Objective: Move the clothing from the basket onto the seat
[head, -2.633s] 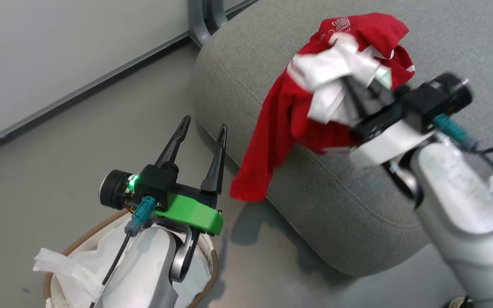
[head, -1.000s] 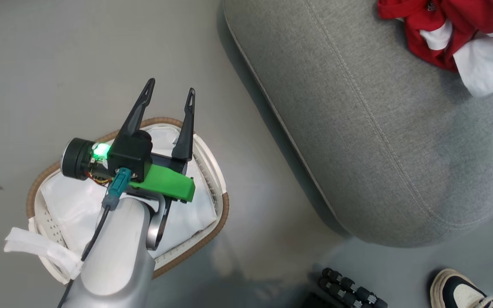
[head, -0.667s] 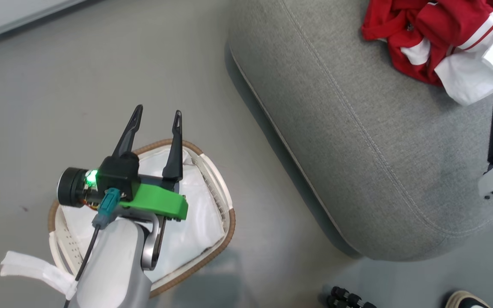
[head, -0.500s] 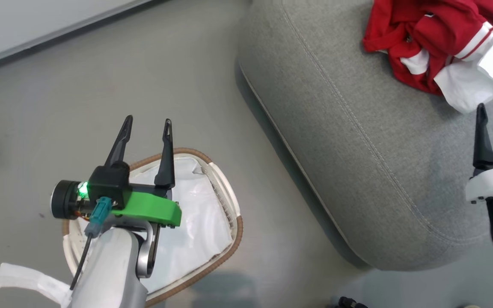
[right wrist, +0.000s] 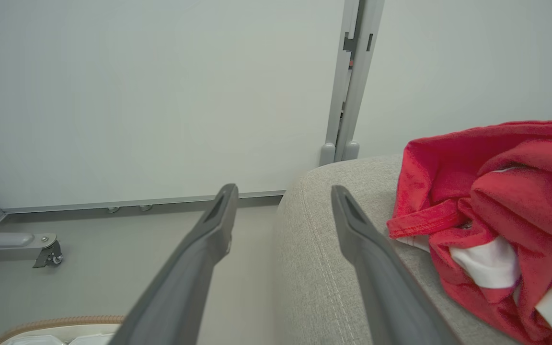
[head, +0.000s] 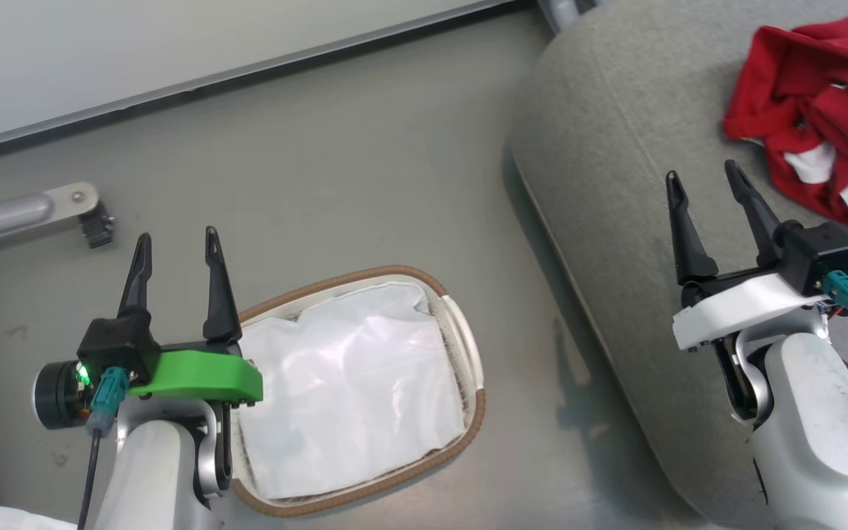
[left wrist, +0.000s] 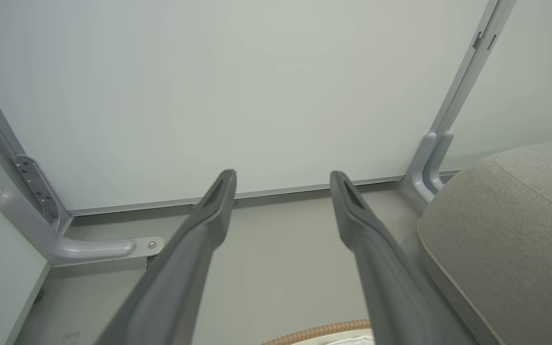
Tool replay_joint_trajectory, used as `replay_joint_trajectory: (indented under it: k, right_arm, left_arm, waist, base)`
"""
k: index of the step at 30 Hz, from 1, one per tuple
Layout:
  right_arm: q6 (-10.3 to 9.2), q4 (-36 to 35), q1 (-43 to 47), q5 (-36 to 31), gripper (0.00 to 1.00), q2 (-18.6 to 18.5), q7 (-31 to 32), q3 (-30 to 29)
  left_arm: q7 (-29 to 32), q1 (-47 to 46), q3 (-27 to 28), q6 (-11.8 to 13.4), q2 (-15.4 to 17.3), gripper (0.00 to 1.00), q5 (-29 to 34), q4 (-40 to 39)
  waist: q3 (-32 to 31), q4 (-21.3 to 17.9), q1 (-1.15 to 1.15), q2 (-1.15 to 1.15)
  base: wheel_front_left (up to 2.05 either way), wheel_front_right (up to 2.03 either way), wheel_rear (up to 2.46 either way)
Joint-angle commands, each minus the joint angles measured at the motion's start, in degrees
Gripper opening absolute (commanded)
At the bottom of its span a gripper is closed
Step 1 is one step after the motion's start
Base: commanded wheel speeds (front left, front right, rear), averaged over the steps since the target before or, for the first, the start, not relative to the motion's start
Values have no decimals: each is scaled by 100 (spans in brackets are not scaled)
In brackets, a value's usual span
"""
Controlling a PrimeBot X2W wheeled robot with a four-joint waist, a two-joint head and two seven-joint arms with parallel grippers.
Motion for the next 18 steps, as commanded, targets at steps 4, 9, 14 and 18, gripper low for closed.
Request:
replay_joint_trajectory:
  k: [4, 9, 14, 18]
  right_arm:
    - [-8, 114, -56, -100, 100, 47, -1, 87]
    - [-8, 260, 158, -145, 100, 126, -2, 98]
    - [-8, 401, 388, -186, 100, 172, -1, 57]
    - [-8, 488, 634, -247, 100, 166, -1, 38]
  left_arm:
    - [6, 210, 80, 68, 18, 100, -77, 36]
    - [6, 401, 121, 11, 18, 100, -3, 110]
    - [5, 637, 142, -90, 17, 100, -43, 159]
    - [6, 840, 164, -179, 17, 100, -143, 199]
  waist:
    - [-341, 621, 0, 0]
    - [-530, 866, 0, 0]
    - [-768, 975, 0, 0]
    - [-965, 1002, 0, 0]
  base:
    - [0, 0, 0]
    - [0, 0, 0]
    - [0, 0, 0]
    - [0, 0, 0]
